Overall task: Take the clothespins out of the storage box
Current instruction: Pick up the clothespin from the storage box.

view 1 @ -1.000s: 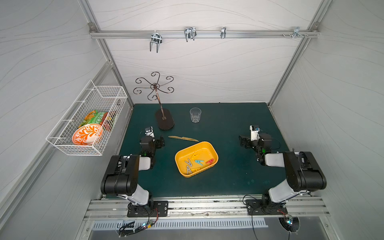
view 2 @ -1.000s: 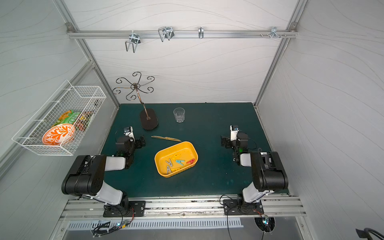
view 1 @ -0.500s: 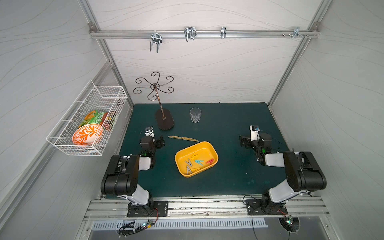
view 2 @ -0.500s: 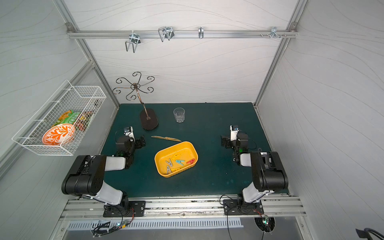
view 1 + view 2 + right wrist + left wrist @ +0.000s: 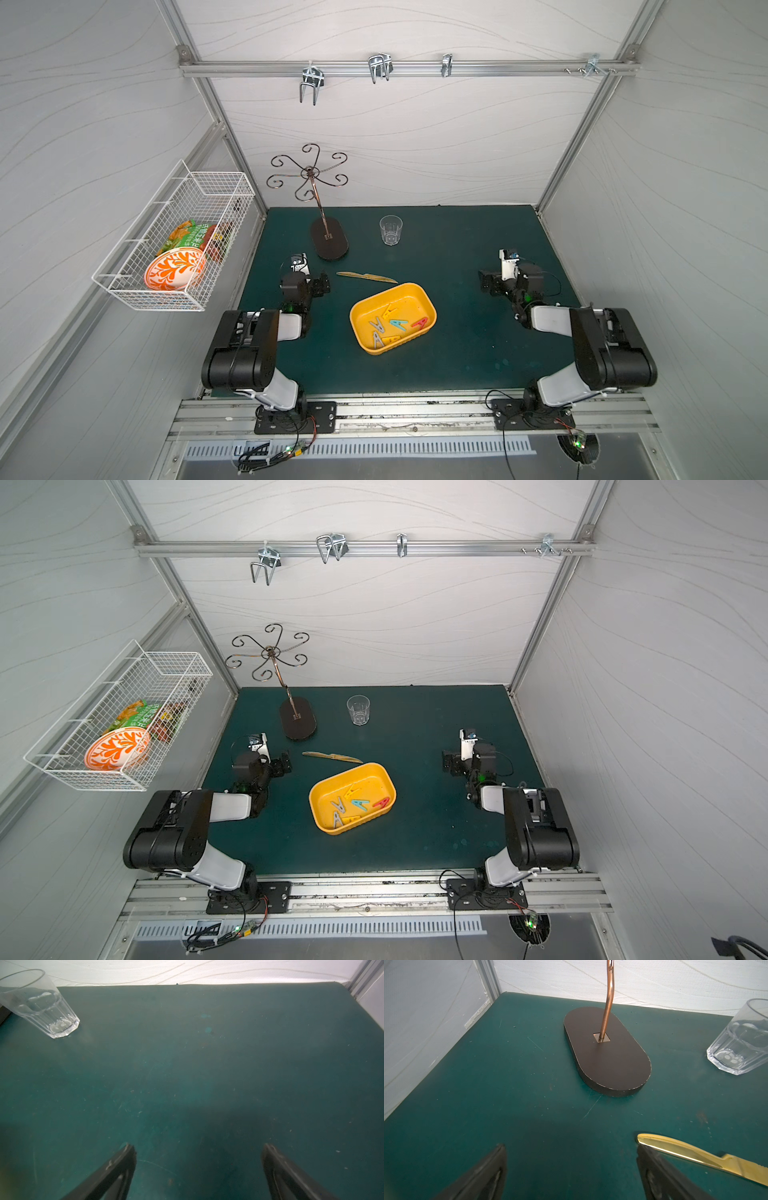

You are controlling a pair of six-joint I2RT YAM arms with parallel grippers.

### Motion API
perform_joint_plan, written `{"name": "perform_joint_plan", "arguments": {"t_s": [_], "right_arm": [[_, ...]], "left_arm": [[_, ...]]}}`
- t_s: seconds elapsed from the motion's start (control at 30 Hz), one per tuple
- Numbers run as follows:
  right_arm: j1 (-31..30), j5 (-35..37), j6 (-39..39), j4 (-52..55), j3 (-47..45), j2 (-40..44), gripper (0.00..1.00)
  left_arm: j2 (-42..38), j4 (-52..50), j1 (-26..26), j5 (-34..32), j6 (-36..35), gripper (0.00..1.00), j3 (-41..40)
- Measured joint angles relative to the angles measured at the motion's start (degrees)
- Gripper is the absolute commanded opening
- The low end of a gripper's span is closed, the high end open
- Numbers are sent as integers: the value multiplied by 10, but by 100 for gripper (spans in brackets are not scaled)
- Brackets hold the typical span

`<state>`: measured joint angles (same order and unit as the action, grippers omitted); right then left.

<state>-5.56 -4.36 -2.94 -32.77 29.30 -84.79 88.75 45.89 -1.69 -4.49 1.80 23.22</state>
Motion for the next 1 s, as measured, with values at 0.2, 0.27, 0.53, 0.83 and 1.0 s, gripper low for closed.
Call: {"name": "perform_joint_plan", "arguments": {"t_s": [0.2,0.27,0.53,0.83,1.0], "right_arm": [[-79,31,-27,157,103,78,99],[-102,35,-13,233,156,86,99],[-252,50,59,490,340,75,99],[-406,23,13,634,426,22,89],[-417,-26,-56,645,419,-1,84]], "left_arm": [[-10,-91,0,17,-5,100,41],[-20,-125,0,26,-7,100,68],[-55,-280,-41,139,-6,96,140],[-64,-492,-68,264,-48,86,222],[-83,-609,-68,345,-92,85,278]]}}
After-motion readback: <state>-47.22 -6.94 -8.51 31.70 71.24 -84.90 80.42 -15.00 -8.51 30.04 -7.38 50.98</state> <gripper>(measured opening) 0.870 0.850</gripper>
